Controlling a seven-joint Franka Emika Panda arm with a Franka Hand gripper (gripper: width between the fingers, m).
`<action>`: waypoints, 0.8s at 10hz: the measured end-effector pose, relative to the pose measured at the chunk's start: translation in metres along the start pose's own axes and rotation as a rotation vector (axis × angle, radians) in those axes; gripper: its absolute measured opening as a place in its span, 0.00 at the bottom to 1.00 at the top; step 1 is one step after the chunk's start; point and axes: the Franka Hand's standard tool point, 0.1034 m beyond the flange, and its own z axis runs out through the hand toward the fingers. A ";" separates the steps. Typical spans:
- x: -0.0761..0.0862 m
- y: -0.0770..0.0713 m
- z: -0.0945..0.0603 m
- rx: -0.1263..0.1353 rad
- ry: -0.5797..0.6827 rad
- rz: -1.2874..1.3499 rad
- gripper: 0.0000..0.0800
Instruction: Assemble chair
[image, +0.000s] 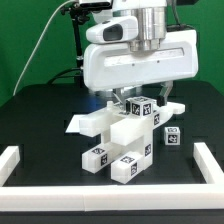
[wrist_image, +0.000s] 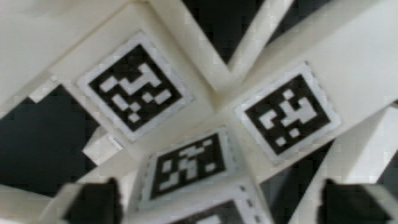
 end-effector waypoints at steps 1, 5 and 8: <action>0.000 0.000 0.000 0.000 0.000 0.004 0.49; 0.000 0.000 0.000 0.001 0.000 0.249 0.35; 0.000 0.000 0.000 0.006 0.001 0.415 0.35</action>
Offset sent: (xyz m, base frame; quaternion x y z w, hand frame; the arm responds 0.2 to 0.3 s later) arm 0.0000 0.0000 0.0000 0.0000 0.0000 0.1938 0.9810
